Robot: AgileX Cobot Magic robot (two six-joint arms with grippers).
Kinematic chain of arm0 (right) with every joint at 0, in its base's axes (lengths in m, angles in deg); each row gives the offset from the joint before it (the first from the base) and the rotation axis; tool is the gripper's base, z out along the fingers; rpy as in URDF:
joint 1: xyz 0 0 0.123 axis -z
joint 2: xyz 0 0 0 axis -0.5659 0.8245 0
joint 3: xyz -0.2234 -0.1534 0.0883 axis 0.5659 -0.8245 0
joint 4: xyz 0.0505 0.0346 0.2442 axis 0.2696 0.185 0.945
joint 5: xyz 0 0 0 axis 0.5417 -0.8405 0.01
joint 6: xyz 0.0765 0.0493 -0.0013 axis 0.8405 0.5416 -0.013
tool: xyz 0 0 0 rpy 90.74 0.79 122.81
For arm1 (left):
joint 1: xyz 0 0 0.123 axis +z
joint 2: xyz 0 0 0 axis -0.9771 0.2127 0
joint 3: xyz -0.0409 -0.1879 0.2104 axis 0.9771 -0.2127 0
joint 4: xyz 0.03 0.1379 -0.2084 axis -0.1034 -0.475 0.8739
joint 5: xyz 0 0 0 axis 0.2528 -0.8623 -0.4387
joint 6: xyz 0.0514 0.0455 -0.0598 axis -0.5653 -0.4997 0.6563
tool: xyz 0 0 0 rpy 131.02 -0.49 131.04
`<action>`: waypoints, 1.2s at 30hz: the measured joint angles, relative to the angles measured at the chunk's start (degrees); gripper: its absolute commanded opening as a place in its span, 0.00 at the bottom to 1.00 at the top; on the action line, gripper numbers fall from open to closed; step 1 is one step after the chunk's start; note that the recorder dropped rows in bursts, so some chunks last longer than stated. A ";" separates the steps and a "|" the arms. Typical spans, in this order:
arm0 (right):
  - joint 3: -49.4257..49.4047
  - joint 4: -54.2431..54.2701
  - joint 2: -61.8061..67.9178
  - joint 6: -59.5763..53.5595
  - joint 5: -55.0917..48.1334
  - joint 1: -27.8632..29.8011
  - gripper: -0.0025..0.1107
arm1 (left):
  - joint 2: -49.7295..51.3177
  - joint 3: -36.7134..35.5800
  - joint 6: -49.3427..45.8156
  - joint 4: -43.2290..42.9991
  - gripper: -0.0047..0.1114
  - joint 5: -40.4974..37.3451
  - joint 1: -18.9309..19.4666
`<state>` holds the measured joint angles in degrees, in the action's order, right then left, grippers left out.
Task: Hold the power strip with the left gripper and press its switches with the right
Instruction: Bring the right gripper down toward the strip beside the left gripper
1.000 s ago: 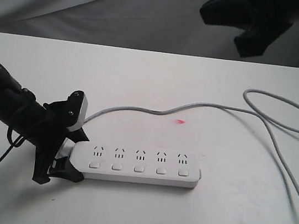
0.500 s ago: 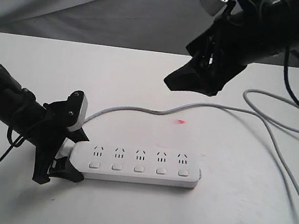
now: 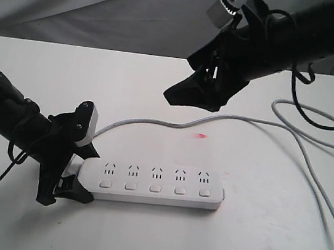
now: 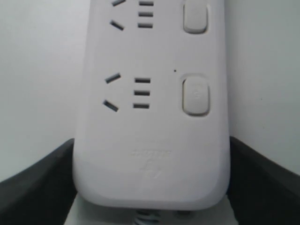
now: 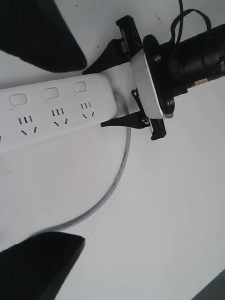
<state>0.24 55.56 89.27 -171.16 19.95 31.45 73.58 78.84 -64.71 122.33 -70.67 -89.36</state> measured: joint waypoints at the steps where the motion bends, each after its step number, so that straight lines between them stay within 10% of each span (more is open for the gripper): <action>1: 0.00 0.00 0.50 -0.58 0.00 -0.11 0.77 | 0.00 0.00 0.00 0.00 0.04 0.00 0.00; 36: -2.11 5.46 4.94 -13.95 7.10 -8.99 0.77 | 0.00 0.00 0.00 0.00 0.04 0.00 0.00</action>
<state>-1.87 61.02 94.21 -185.12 27.04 22.46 73.58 78.84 -64.71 122.33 -70.67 -89.36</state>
